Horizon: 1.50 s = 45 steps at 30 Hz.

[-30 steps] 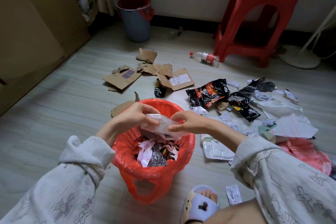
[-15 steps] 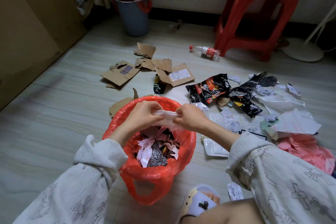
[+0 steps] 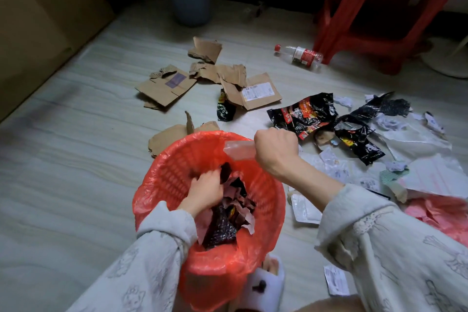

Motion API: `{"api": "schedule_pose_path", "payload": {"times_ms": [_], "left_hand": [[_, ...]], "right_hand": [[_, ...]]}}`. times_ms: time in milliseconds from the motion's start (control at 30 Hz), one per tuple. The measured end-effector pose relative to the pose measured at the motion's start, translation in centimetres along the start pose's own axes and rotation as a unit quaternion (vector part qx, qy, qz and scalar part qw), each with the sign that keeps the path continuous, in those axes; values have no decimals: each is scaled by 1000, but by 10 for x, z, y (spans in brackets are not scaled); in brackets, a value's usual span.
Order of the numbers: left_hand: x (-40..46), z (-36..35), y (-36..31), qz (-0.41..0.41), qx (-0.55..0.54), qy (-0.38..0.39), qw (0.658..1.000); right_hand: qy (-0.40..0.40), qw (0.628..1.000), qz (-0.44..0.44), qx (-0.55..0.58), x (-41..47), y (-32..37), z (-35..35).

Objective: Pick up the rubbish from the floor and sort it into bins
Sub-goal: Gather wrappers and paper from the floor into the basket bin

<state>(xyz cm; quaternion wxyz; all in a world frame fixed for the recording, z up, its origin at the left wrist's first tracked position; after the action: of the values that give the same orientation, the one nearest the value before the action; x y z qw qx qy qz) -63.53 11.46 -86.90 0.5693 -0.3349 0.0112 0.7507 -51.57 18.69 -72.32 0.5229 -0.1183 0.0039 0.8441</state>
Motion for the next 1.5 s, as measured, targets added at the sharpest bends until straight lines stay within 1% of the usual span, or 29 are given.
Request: {"api": "schedule_pose_path", "payload": {"times_ms": [133,200,267,367,433,500,567,600,633,667,733,767,800,867,933,967,1000,1067,1133,1200,1233,1300,1400,1500], "left_hand": [[24,-37,13,47,-5,90,995],[28,-52,20,55,-4,143,988],[28,-66,24,55,7,200,978],[24,-75,30,39,52,229,971],[12,-74,23,11,66,251,966],[3,-75,19,-8,74,279,957],[-2,-77,17,-22,76,292,953],[-2,-80,20,-21,71,302,950],[-2,-82,23,-20,63,310,948],[-1,-82,25,-15,60,318,946],[-3,-80,29,-6,54,334,941],[-6,-77,29,-6,55,344,938],[-10,-75,29,-6,55,353,934],[-13,-71,30,-1,45,358,933],[-13,-63,32,2,39,337,941],[-10,-56,33,6,37,310,950],[-7,-49,34,10,37,279,959],[-3,-40,34,11,46,253,966],[-3,-41,33,14,80,274,958],[-5,-45,31,18,119,289,950],[-6,-47,30,17,127,291,948],[-6,-53,30,14,120,299,947],[-6,-60,35,34,93,319,943],[-10,-63,34,50,91,334,937]], "right_hand": [[28,997,66,-37,3,22,-19],[45,995,79,-45,2,24,-29],[43,994,88,-50,3,28,-34],[46,988,140,-51,5,53,-46],[42,983,174,-50,10,71,-57],[60,977,193,-72,17,84,-71],[85,972,211,-66,24,96,-83],[89,967,227,-68,27,104,-91],[74,965,241,-72,28,109,-95],[84,965,235,-82,28,111,-97],[69,969,221,-80,33,109,-116],[120,965,224,-66,32,110,-133],[157,959,225,-77,31,110,-149],[162,957,225,-88,33,108,-173],[161,957,224,-95,33,106,-185],[142,958,231,-98,35,106,-186],[120,955,239,-124,35,106,-188],[88,957,236,-142,34,103,-184],[117,965,207,-113,31,98,-191],[115,976,158,-91,30,90,-193],[133,976,154,-71,30,89,-192],[204,967,148,-24,27,86,-199],[238,964,111,37,27,77,-206],[324,938,91,82,20,76,-208]]}}
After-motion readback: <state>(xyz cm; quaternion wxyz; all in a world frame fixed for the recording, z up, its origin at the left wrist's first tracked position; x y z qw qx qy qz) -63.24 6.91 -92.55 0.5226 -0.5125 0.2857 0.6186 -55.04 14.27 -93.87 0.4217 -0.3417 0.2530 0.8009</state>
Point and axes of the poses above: each hand's wrist, its own x-axis towards the middle knuckle, its own z-axis out of the back of the hand, y = z × x, the point moved 6 cm from there along x, towards the middle knuckle, and after that the axes turned 4 degrees about -x, right-handed, at the moved point
